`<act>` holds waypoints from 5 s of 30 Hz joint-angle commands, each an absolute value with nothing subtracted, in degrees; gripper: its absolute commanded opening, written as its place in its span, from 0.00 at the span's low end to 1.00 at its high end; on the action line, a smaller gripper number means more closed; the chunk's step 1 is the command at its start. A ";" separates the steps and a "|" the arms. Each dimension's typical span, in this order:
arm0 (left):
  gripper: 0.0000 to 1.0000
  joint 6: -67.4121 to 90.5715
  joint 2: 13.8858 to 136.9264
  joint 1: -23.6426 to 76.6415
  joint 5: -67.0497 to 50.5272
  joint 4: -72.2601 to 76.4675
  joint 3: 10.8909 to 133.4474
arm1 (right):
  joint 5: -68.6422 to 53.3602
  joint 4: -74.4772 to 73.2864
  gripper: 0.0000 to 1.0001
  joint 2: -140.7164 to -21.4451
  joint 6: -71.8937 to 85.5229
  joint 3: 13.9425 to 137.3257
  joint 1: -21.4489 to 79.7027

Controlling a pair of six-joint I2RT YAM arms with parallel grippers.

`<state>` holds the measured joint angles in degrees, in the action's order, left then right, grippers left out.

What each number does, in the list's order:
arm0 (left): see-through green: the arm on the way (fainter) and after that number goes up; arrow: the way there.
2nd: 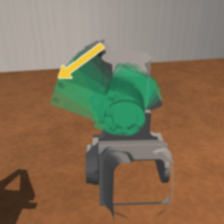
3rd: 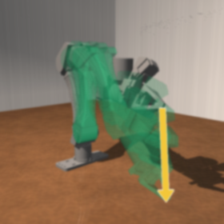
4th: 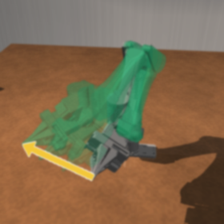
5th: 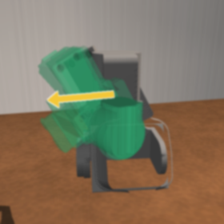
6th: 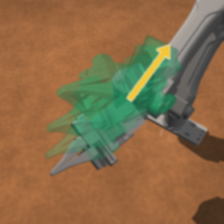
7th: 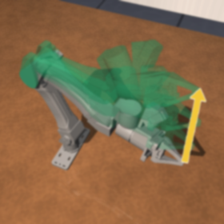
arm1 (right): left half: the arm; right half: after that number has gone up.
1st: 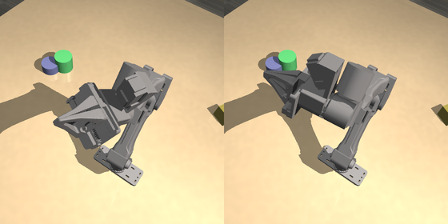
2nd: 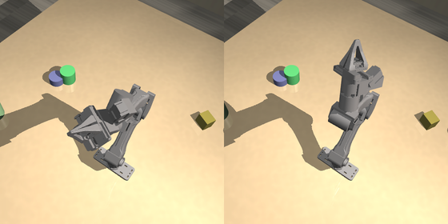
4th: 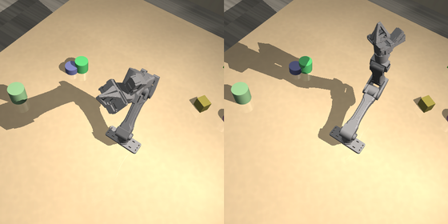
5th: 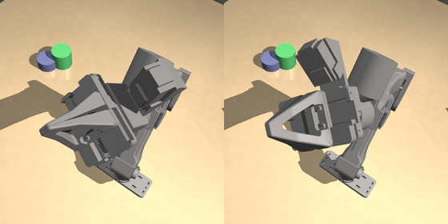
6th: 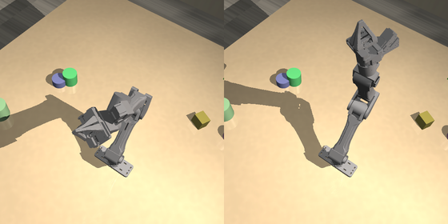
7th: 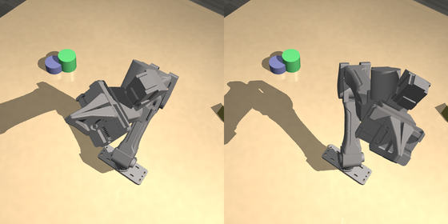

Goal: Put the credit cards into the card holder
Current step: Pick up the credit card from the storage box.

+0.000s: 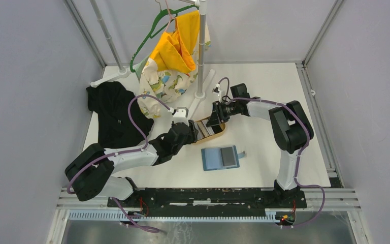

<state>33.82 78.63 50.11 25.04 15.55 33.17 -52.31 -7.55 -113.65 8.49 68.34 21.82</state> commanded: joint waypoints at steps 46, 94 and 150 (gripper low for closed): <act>0.50 35.12 76.58 49.83 25.14 19.95 31.71 | -47.60 -9.70 0.56 -112.23 2.14 68.65 23.94; 0.48 34.89 75.85 49.83 24.61 21.36 30.75 | -44.04 -11.60 0.48 -110.93 2.48 69.03 24.93; 0.48 34.89 74.65 49.83 24.43 23.00 29.28 | -53.55 -0.85 0.53 -114.32 13.10 65.55 28.67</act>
<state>33.85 76.44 50.11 23.83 19.62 29.61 -52.34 -3.18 -113.49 12.16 65.28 27.66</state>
